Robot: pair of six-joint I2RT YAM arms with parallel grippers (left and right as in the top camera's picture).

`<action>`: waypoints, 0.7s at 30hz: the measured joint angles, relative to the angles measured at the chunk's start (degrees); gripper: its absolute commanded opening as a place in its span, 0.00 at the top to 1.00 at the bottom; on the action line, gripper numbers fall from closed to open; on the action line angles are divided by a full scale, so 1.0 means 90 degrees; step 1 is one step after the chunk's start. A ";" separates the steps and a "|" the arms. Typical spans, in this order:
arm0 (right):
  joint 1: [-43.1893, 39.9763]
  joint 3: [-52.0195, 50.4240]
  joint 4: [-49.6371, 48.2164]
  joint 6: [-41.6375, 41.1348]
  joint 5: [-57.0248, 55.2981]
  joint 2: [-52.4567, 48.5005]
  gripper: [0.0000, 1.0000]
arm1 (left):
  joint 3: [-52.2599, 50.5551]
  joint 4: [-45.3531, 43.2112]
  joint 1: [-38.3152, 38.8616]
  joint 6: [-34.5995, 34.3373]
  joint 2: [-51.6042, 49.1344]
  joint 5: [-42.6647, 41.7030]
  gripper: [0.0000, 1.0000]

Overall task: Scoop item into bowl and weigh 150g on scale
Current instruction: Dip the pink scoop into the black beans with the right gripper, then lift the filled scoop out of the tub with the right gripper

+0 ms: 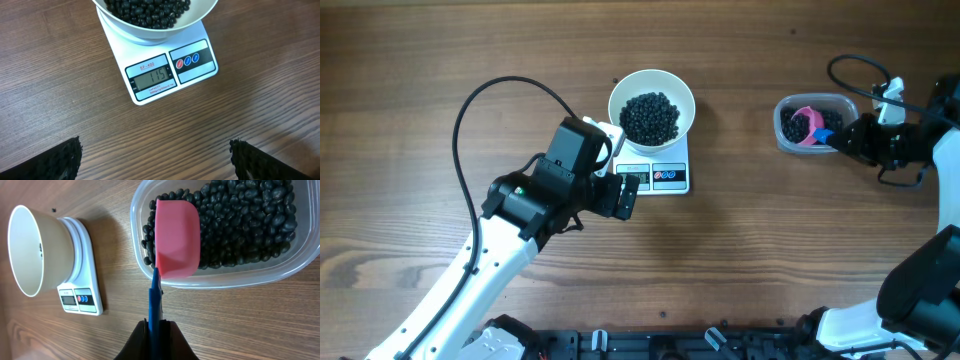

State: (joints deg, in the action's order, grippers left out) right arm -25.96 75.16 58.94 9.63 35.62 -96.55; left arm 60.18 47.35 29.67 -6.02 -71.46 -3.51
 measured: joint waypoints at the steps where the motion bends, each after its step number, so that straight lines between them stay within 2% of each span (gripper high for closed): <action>1: -0.0005 0.0000 0.0002 -0.0022 0.0019 0.0000 0.96 | 0.0000 0.0000 0.0000 0.0000 0.0000 -0.0002 0.00; 21: -0.0930 0.0000 -0.0090 -0.0236 0.1013 -0.0102 0.96 | 0.0000 -0.0002 0.0000 0.0000 0.0000 -0.0002 0.00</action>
State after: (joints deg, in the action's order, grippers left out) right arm -34.33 75.16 58.13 7.51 44.73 -97.47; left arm 60.18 47.33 29.67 -6.02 -71.46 -3.53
